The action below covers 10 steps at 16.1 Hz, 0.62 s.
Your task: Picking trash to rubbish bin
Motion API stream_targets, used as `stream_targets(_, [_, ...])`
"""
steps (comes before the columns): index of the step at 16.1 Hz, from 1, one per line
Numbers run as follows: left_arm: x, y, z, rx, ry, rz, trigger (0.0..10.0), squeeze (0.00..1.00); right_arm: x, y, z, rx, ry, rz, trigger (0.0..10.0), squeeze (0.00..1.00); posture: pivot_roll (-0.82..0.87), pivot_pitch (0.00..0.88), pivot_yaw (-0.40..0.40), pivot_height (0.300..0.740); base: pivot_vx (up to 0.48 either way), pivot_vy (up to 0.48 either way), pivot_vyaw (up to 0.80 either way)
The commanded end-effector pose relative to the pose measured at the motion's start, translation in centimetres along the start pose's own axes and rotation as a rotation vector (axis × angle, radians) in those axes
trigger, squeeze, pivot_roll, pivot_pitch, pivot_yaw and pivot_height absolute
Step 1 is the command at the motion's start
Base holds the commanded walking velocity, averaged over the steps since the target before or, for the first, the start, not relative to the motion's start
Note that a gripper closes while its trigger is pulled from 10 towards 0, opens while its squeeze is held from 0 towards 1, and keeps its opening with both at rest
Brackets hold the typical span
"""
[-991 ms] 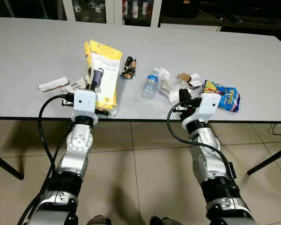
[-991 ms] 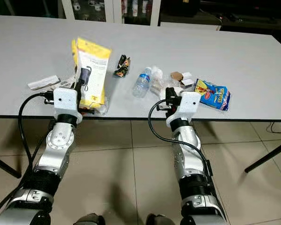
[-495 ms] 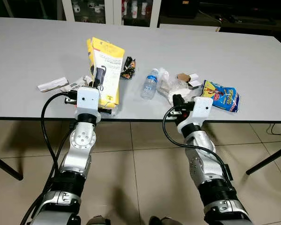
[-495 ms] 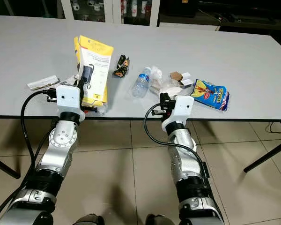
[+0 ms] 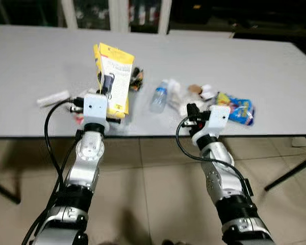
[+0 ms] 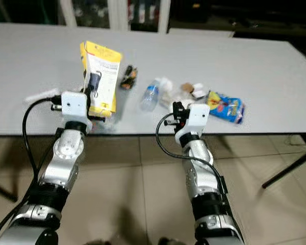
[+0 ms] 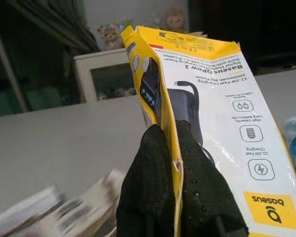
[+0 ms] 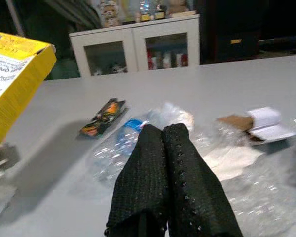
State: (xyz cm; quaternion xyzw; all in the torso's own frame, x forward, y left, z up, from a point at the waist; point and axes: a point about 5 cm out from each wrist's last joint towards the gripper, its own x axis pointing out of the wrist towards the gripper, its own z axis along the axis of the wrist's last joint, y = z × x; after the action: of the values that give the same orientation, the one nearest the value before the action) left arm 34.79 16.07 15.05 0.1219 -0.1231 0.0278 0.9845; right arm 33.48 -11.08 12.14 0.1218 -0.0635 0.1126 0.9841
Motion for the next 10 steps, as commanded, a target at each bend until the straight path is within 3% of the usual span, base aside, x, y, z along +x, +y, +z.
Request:
stream_targets(1, [0.21, -0.11, 0.52, -0.004, -0.012, 0.008, 10.0, 0.00, -0.14, -0.33, 0.04, -0.011, 0.007, -0.007, 10.0, 0.00, -0.01, 0.076, -0.082, 0.740, 0.326, 0.000, 0.00])
stream_targets(10, [0.69, 0.05, 1.51, -0.004, -0.043, 0.013, 10.0, 0.00, -0.23, -0.19, -0.11, 0.000, 0.011, -0.007, 10.0, 0.00, -0.01, 0.070, -0.078, 0.740, 0.331, 0.000, 0.00])
